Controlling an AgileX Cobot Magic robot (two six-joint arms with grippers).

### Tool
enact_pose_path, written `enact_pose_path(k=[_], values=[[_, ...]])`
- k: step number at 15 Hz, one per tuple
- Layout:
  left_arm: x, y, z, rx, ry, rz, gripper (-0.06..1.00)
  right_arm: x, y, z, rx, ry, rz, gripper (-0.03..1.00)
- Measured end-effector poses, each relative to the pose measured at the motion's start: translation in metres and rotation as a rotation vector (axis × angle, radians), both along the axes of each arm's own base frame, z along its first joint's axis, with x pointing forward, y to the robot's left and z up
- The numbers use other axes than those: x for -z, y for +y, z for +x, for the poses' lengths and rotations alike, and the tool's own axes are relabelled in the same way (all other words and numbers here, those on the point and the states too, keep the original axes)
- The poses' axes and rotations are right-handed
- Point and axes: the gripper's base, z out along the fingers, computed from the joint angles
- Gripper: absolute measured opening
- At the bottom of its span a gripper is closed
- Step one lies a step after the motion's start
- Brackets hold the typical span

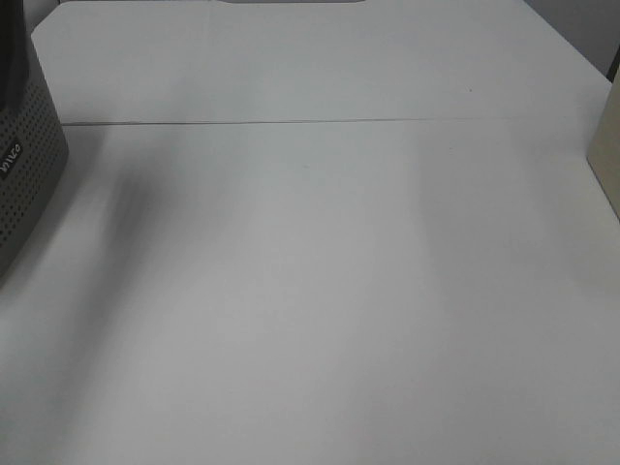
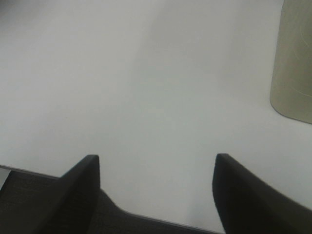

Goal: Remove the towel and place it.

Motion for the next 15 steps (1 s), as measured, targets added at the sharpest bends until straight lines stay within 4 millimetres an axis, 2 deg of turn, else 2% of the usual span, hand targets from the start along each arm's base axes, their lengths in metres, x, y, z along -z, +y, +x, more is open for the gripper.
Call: enact_pose_path(k=[3,6,7,8,9,10,11,15], values=[[-0.016,-0.050,-0.028,0.137,-0.038,-0.023,0.00,0.000,0.000,0.000,-0.001,0.000,0.001,0.65],[-0.016,-0.106,-0.052,0.284,-0.024,-0.049,0.00,-0.003,0.002,0.008,-0.021,0.034,-0.011,0.65],[-0.016,-0.113,-0.056,0.305,-0.020,-0.051,0.00,-0.006,0.004,0.013,-0.037,0.047,-0.015,0.65],[-0.016,-0.129,-0.065,0.354,-0.018,-0.052,0.00,-0.014,0.011,0.027,-0.095,0.035,-0.003,0.65],[-0.016,-0.149,-0.078,0.422,-0.014,-0.052,0.00,-0.023,0.023,0.051,-0.188,0.017,0.041,0.65],[-0.016,-0.155,-0.082,0.441,-0.013,-0.052,0.00,-0.025,0.033,0.070,-0.254,0.021,0.076,0.65],[-0.016,-0.170,-0.093,0.500,-0.016,-0.044,0.00,-0.024,0.044,0.097,-0.345,0.022,0.095,0.65],[-0.016,-0.182,-0.104,0.581,-0.011,-0.055,0.00,-0.023,0.072,0.162,-0.580,-0.041,0.168,0.66]])
